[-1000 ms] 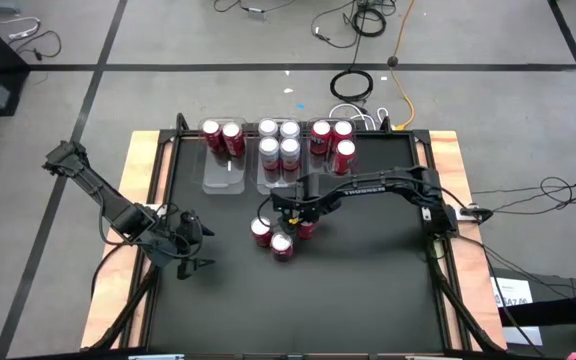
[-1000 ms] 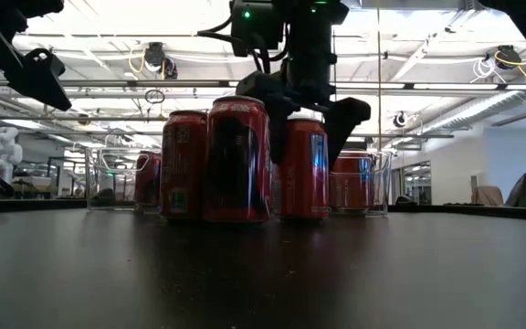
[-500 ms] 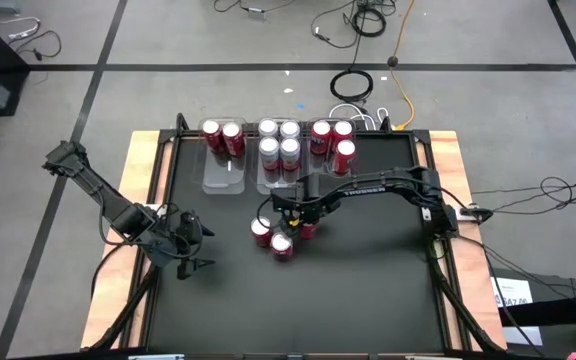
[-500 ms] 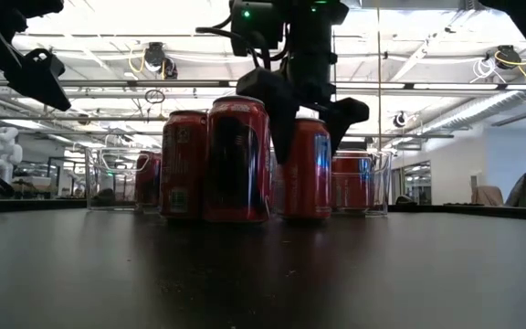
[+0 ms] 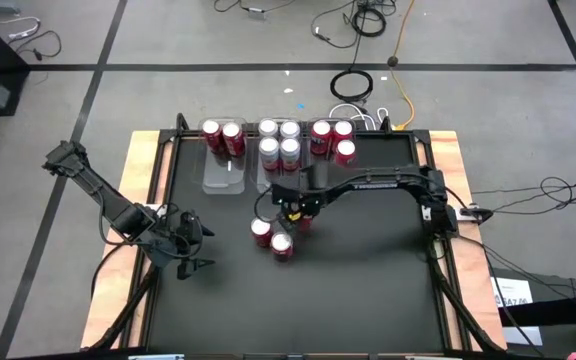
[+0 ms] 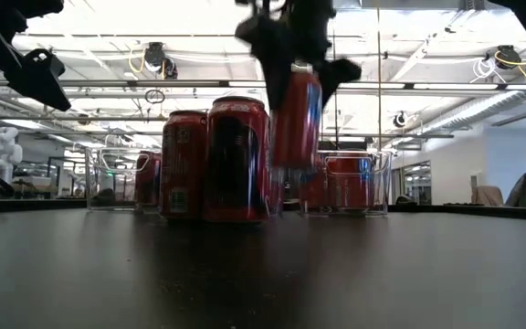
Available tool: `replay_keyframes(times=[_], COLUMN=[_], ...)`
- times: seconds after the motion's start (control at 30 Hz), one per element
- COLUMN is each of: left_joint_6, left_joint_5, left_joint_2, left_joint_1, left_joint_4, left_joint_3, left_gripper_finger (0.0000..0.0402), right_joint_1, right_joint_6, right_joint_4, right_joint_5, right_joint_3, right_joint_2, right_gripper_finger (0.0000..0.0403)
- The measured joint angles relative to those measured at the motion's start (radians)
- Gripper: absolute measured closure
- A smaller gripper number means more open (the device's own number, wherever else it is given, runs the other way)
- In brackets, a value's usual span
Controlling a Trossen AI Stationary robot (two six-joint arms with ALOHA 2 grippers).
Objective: Sort soda cans
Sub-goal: Put the orange soda can into the right transparent bin
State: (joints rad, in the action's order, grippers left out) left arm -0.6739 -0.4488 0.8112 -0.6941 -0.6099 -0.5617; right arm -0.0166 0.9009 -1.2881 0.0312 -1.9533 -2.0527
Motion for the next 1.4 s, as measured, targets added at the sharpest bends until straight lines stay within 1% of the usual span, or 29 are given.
replay_keyframes(times=[0.07,0.2,0.27,0.37,0.47,0.6,0.67,0.8,0.97,1.2,1.33,1.4], left_joint_6=[0.000,0.000,0.000,0.000,0.000,0.000,0.000,0.000,0.000,0.000,0.000,0.000], left_joint_5=[0.000,0.000,0.000,0.000,0.000,0.001,0.002,0.002,0.002,0.002,0.002,0.002], left_joint_2=[0.000,0.000,0.000,0.000,0.000,0.000,0.000,0.000,0.000,0.000,0.000,0.000], left_joint_1=[0.000,0.000,0.000,0.000,0.000,0.000,0.000,0.000,0.000,0.000,0.000,0.000], left_joint_4=[0.002,0.001,0.000,0.001,0.001,0.000,0.000,0.000,0.000,0.000,0.000,0.000], left_joint_3=[0.000,0.000,0.000,0.000,0.000,0.000,0.000,0.000,0.000,0.000,0.000,0.000], left_gripper_finger=[0.0006,0.0006,0.0006,0.0006,0.0006,0.0006,0.0006,0.0006,0.0006,0.0006,0.0006,0.0006], right_joint_1=[-0.001,-0.019,-0.047,-0.115,-0.193,-0.307,-0.356,-0.431,-0.474,-0.509,-0.533,-0.538], right_joint_6=[-0.014,-0.061,-0.073,-0.091,-0.167,-0.274,-0.319,-0.414,-0.488,-0.544,-0.562,-0.562], right_joint_4=[-0.055,-0.181,-0.247,-0.286,-0.283,-0.283,-0.281,-0.212,-0.089,0.019,0.110,0.155], right_joint_5=[0.020,0.130,0.174,0.183,0.175,0.115,0.113,0.063,-0.007,-0.013,-0.063,-0.061], right_joint_3=[-0.068,-0.220,-0.276,-0.301,-0.295,-0.261,-0.236,-0.167,-0.088,0.046,0.135,0.163], right_joint_2=[0.013,0.025,0.033,0.049,0.056,0.056,0.056,0.056,0.056,0.056,0.055,0.055], right_gripper_finger=[0.0103,0.0104,0.0101,0.0100,0.0101,0.0101,0.0100,0.0100,0.0100,0.0100,0.0100,0.0100])
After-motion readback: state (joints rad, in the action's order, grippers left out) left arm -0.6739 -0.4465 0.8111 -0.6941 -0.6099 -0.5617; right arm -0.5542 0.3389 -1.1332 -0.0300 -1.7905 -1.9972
